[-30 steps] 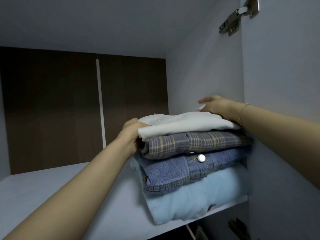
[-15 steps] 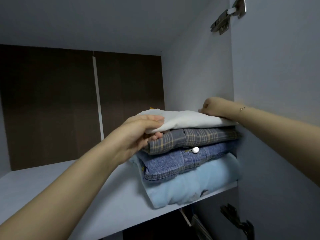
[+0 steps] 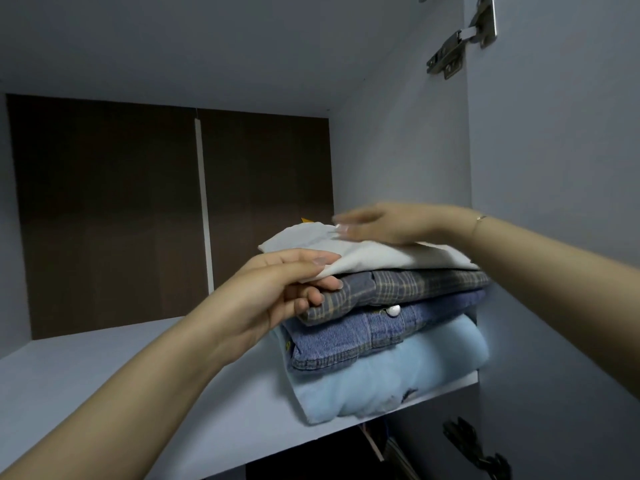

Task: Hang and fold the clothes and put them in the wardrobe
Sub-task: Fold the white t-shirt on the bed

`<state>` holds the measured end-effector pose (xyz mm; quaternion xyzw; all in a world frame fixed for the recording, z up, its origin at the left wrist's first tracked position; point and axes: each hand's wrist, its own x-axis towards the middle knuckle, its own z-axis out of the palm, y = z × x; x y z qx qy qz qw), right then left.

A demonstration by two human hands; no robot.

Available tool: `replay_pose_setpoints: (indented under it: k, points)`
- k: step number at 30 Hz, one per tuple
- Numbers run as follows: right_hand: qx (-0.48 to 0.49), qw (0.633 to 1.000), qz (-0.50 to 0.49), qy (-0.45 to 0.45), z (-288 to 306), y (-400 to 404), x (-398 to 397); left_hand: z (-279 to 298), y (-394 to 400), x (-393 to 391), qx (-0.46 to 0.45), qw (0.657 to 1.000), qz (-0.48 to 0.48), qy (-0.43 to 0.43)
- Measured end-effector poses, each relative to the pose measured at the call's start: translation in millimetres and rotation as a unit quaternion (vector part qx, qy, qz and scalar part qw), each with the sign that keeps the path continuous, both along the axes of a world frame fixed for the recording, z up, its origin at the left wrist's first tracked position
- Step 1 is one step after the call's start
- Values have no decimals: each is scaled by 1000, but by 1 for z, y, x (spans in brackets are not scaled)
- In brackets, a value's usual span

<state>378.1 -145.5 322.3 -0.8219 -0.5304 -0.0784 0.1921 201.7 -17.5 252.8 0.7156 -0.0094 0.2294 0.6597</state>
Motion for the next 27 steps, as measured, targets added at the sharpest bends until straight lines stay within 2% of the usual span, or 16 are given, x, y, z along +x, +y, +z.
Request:
replay_pose_setpoints:
  k: [2, 4, 9, 12, 15, 19, 21, 23, 27]
  points:
    - [-126, 992, 13, -11, -14, 11, -7, -3, 0, -1, 5, 1000, -5, 6]
    - [-161, 987, 7, -27, -25, 14, -2, -8, 1, -6, 8, 1000, -14, 18]
    - [-97, 995, 2, 24, -32, 8, 1, -19, -2, -28, 31, 999, -24, 29]
    - [4, 999, 9, 37, -40, -5, -9, -30, -8, -47, 134, 990, 46, -7]
    - [93, 995, 9, 35, -62, -36, -33, -50, -12, -70, 309, 939, 135, -60]
    - [153, 985, -27, -69, -113, -83, -77, -92, -26, -97, 500, 837, 213, -67]
    - [149, 982, -54, -100, -142, -105, -102, -113, -39, -106, 541, 802, 247, -52]
    - [145, 985, -49, -76, -171, -128, -127, -131, -54, -114, 569, 777, 267, -42]
    - [145, 980, -99, -89, -223, -180, -161, -160, -88, -126, 609, 746, 266, -29]
